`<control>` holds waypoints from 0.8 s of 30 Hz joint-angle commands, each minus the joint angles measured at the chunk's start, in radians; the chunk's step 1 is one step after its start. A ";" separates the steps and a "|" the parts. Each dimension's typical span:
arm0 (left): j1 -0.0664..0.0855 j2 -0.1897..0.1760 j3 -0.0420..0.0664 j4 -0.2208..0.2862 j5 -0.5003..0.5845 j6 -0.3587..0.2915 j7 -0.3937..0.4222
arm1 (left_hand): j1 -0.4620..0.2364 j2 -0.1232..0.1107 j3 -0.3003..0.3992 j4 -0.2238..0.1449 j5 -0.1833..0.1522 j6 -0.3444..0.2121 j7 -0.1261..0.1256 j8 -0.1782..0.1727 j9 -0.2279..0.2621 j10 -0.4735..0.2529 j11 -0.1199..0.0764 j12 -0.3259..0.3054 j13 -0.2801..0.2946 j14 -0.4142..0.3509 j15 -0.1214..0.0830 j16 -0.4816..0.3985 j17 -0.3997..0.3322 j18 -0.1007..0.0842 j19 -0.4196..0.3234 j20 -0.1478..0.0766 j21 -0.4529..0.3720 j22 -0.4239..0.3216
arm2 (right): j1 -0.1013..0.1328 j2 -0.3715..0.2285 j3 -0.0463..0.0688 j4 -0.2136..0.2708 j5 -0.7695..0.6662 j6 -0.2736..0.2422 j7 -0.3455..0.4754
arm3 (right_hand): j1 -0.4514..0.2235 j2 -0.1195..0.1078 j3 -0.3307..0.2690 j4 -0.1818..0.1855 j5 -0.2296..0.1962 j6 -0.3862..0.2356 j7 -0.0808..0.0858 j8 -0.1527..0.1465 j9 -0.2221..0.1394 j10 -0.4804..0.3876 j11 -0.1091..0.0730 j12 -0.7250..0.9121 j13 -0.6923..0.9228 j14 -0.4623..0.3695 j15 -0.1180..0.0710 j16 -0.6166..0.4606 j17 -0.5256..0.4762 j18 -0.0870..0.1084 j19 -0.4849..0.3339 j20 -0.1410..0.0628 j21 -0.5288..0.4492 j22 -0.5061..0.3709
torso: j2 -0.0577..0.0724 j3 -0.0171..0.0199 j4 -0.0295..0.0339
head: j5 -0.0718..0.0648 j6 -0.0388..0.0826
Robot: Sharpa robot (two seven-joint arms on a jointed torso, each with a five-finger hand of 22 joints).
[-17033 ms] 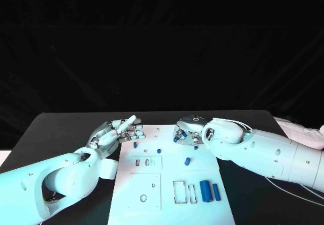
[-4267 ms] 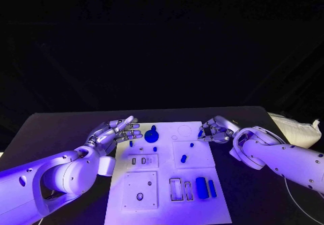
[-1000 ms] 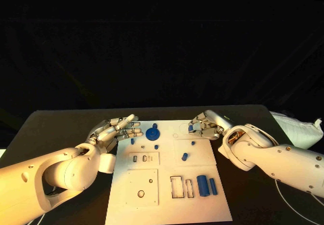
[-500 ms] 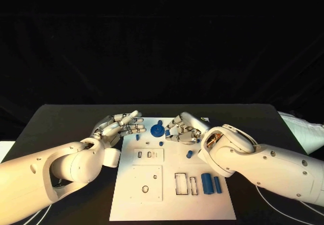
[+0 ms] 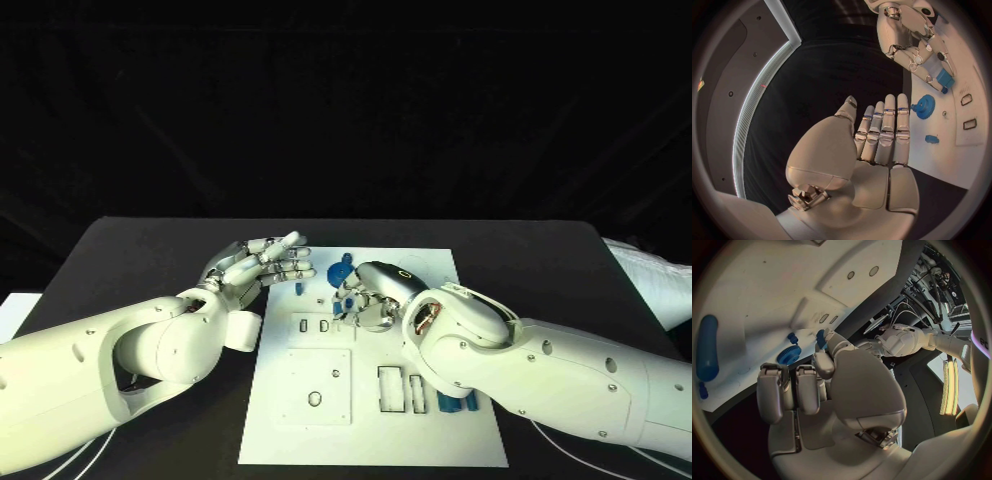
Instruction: Assemble the parts on the task board
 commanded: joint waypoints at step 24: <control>0.001 0.002 0.001 0.008 -0.004 0.013 0.013 | 0.010 -0.004 -0.001 -0.006 0.001 0.005 -0.002 -0.006 0.001 0.007 0.000 -0.005 -0.001 0.005 0.000 -0.004 0.002 0.003 0.006 0.000 -0.006 -0.001 | -0.009 0.044 -0.027 -0.031 -0.051 0.088 -0.073 | -0.028 -0.012 0.010 0.001 0.005 0.009 0.002 0.003 0.001 -0.007 0.002 -0.007 -0.005 0.066 0.006 -0.008 0.062 -0.006 -0.011 -0.001 -0.006 0.057 | 0.000 0.0023 -0.0022 | 0.015 -0.015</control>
